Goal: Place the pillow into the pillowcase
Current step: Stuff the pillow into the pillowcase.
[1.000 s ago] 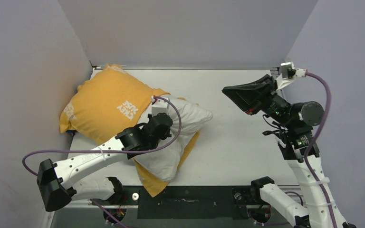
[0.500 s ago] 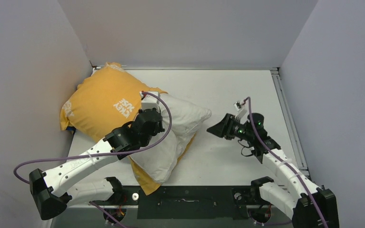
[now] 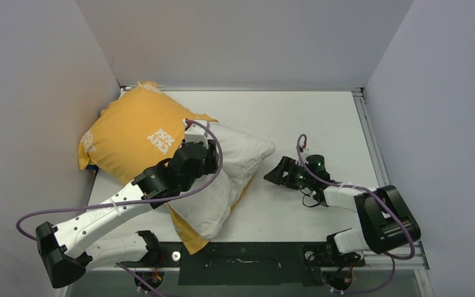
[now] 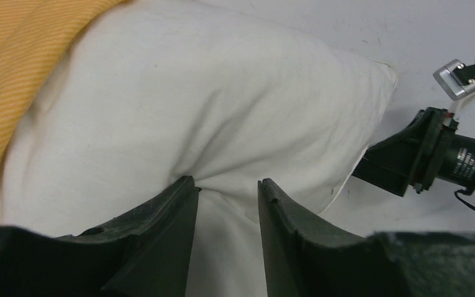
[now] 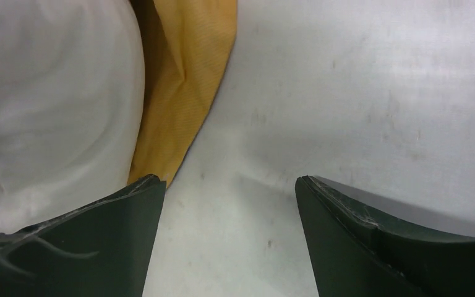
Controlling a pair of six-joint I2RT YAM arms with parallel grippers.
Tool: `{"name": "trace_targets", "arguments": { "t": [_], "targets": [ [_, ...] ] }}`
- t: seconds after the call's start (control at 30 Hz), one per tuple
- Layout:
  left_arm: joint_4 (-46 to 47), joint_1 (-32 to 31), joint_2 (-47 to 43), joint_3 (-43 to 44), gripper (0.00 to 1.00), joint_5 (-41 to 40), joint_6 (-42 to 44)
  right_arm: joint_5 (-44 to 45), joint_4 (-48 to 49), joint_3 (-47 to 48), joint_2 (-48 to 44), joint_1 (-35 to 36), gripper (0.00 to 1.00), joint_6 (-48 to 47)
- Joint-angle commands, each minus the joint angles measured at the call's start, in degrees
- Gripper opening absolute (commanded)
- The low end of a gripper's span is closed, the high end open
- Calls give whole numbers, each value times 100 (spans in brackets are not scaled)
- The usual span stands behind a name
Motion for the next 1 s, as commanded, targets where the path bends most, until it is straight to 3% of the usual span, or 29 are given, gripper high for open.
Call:
{"name": "trace_targets", "arguments": {
  "t": [0.0,0.2,0.43,0.5,0.63,0.67,0.8,0.97],
  "targets": [
    [-34,114,-267,67,44,182,74,590,1176,454,1020,169,79,-266],
    [-30,116,-485,196,60,596,93,902,1867,957,2226,647,78,-102],
    [301,107,-963,169,79,1349,-117,1554,1855,1924,3293,1390,78,208],
    [478,103,-1081,139,82,1791,-226,1614,1925,2092,3493,1426,66,317],
    [655,54,-1172,84,86,2586,-382,1298,2129,2292,3680,1428,10,304],
    [686,20,-1170,35,86,2673,-408,1180,2134,2291,3606,1415,6,273],
    [656,-152,-1006,-164,86,2532,-480,510,2487,1850,2756,1208,5,358],
    [585,-732,-413,-51,86,1613,-260,-439,2299,1446,1026,785,5,779]
  ]
}}
